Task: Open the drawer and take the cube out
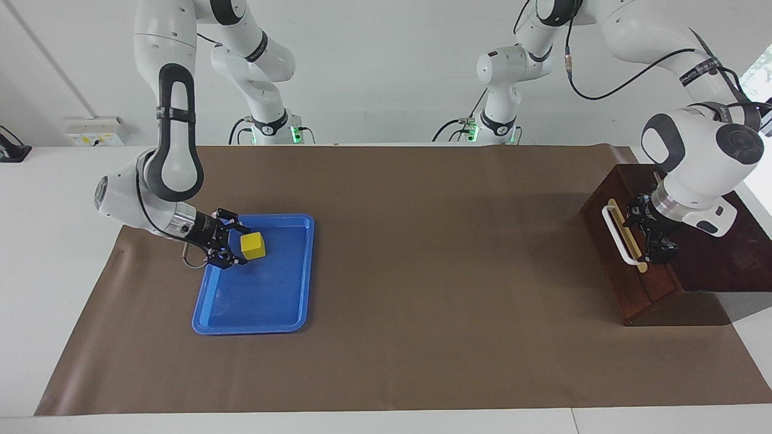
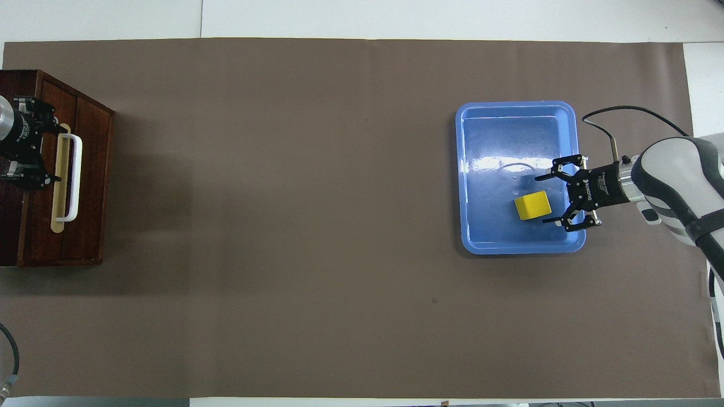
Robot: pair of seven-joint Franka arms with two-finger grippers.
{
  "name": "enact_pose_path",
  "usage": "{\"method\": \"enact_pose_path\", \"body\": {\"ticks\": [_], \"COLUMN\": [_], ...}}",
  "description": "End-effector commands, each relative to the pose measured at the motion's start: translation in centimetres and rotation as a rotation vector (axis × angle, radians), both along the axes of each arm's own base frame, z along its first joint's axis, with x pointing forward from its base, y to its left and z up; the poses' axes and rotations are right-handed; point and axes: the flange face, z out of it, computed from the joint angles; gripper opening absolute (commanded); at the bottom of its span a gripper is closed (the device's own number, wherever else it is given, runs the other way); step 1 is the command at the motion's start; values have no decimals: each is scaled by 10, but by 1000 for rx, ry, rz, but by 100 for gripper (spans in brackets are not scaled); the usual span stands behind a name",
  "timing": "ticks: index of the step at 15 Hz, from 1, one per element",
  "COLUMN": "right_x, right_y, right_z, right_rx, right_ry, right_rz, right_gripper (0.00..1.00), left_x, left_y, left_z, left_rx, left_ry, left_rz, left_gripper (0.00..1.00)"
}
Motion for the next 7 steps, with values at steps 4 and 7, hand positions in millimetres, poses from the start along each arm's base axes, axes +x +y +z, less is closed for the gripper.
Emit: {"method": "enact_pose_path", "body": {"ticks": [4, 7], "right_x": [-11, -22], "right_y": [6, 5], "right_z": [139, 200], "right_rx": [-197, -306], "right_ry": [-61, -105], "right_rz": [208, 337], "right_gripper": [100, 100], "left_x": [-28, -57], "left_y": [-24, -47], "left_z": [69, 111], "left_rx": [14, -55], "left_ry": [13, 37], "left_rz": [-122, -362], "left_gripper": [100, 100]}}
